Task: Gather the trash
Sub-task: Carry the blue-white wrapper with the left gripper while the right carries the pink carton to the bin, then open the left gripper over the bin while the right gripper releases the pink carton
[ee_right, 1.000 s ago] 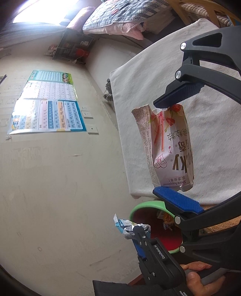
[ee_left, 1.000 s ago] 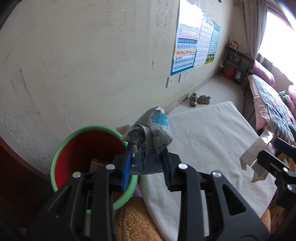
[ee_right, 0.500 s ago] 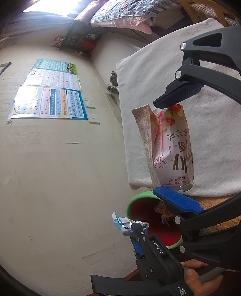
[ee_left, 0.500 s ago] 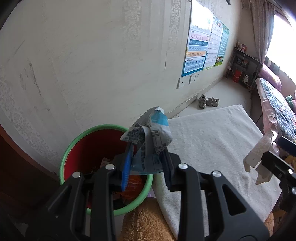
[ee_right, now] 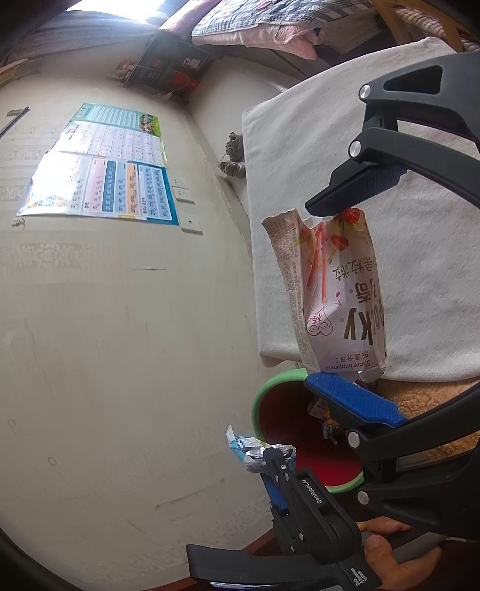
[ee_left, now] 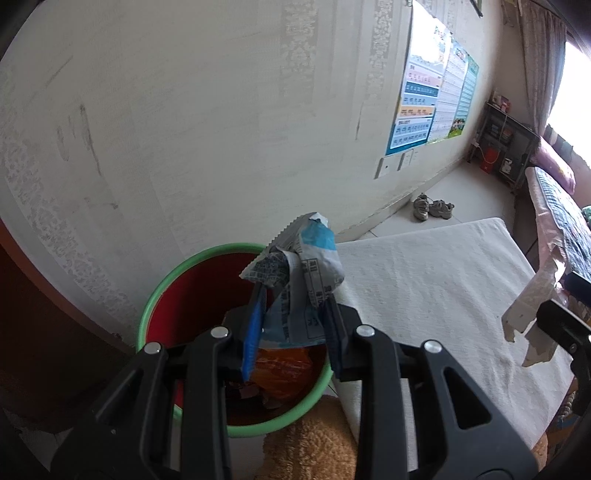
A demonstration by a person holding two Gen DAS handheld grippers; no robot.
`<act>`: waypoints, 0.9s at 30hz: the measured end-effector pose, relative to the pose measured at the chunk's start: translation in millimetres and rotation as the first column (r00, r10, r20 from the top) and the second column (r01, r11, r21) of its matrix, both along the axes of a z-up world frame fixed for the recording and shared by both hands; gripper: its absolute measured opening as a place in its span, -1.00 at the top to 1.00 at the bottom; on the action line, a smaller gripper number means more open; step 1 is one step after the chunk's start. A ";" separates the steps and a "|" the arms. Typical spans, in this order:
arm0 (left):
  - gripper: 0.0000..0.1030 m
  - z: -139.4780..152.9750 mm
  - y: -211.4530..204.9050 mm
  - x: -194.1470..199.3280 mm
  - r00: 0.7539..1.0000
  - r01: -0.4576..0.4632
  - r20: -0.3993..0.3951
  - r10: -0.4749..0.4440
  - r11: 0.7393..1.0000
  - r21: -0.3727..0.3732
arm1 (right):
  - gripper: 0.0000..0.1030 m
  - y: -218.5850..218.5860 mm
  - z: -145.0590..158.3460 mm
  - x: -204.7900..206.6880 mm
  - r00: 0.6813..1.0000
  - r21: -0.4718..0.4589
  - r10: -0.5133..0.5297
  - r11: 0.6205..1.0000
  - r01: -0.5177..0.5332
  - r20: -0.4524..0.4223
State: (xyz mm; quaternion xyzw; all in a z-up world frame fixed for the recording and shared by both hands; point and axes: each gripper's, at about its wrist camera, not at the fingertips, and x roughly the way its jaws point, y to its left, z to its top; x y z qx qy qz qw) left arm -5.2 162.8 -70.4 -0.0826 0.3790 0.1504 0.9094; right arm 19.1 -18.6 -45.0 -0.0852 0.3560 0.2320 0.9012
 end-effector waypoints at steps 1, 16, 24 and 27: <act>0.45 -1.0 2.7 -0.1 1.000 -0.005 -0.002 0.005 1.000 -0.001 | -0.62 3.1 0.9 -0.3 1.000 -0.005 0.007 1.000 -0.007 0.007; 0.44 -7.0 36.1 -5.2 0.998 -0.055 -0.013 0.055 0.998 -0.004 | -0.62 45.6 9.4 2.7 0.994 -0.021 0.093 0.996 -0.092 0.051; 0.44 -13.1 52.4 -10.1 0.997 -0.078 -0.019 0.078 0.997 -0.018 | -0.62 57.2 5.0 3.6 0.993 -0.032 0.111 0.993 -0.110 0.041; 0.44 -14.7 57.7 -11.5 0.996 -0.083 -0.022 0.083 0.996 -0.020 | -0.62 63.5 5.0 2.5 0.990 -0.057 0.130 0.990 -0.127 0.057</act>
